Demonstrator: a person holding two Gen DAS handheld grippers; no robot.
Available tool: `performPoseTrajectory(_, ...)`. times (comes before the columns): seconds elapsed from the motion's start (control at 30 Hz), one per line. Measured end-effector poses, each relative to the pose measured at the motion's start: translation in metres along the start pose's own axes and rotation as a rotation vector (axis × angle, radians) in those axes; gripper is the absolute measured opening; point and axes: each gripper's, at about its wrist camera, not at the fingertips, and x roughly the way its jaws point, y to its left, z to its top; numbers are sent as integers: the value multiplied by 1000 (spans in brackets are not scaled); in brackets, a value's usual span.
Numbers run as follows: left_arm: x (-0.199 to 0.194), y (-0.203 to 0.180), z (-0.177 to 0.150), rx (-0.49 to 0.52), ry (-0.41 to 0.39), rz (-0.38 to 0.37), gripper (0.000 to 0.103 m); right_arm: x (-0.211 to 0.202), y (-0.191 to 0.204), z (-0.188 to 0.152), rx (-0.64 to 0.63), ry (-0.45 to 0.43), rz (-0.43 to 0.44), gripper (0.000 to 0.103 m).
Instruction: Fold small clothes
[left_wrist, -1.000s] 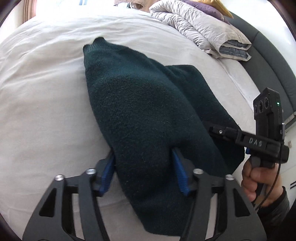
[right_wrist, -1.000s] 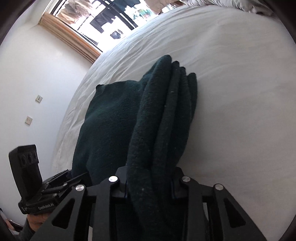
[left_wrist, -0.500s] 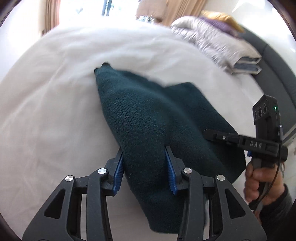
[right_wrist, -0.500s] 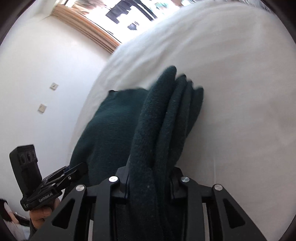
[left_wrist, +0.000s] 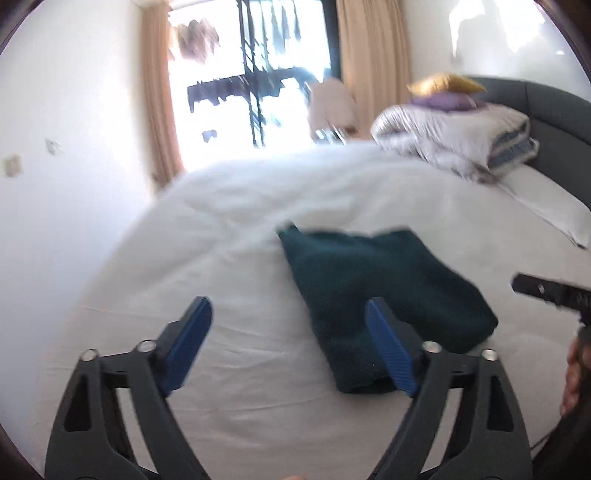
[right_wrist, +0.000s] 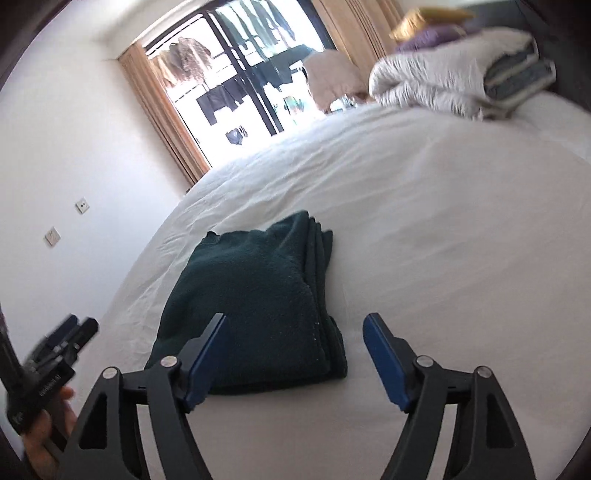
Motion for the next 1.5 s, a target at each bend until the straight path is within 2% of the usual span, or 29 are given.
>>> performPoseTrajectory(0.03, -23, 0, 3, -5, -62, 35, 102, -18, 15, -2, -46, -59, -19, 91)
performPoseTrajectory(0.07, -44, -1, 5, -5, -112, 59, 103, -37, 27, -5, -85, -123, -30, 103)
performPoseTrajectory(0.13, -79, -3, 14, 1, -189, 92, 103, -72, 50, -9, -167, -261, -41, 103)
performPoseTrajectory(0.2, -100, -2, 22, -11, -183, 102, 103, -95, 64, -5, -233, -336, -51, 103)
performPoseTrajectory(0.3, -128, 10, 30, -49, -159, 68, 103, -124, 79, 1, -265, -352, -71, 103)
performPoseTrajectory(0.4, -153, 10, 33, -65, -153, 80, 103, -145, 88, 7, -260, -380, -81, 103)
performPoseTrajectory(0.5, -167, 9, 28, -82, -93, 74, 103, -154, 97, 8, -269, -313, -93, 103)
performPoseTrajectory(0.6, -160, 13, 20, -112, -5, 63, 103, -156, 95, 0, -268, -265, -89, 103)
performPoseTrajectory(0.73, -141, 14, 11, -110, 31, 70, 103, -150, 95, -5, -251, -206, -107, 103)
performPoseTrajectory(1.23, -95, 15, -6, -136, 112, 41, 103, -132, 102, -20, -241, -67, -128, 103)
performPoseTrajectory(1.5, -87, 13, -8, -134, 124, 37, 103, -127, 101, -26, -237, -38, -118, 103)
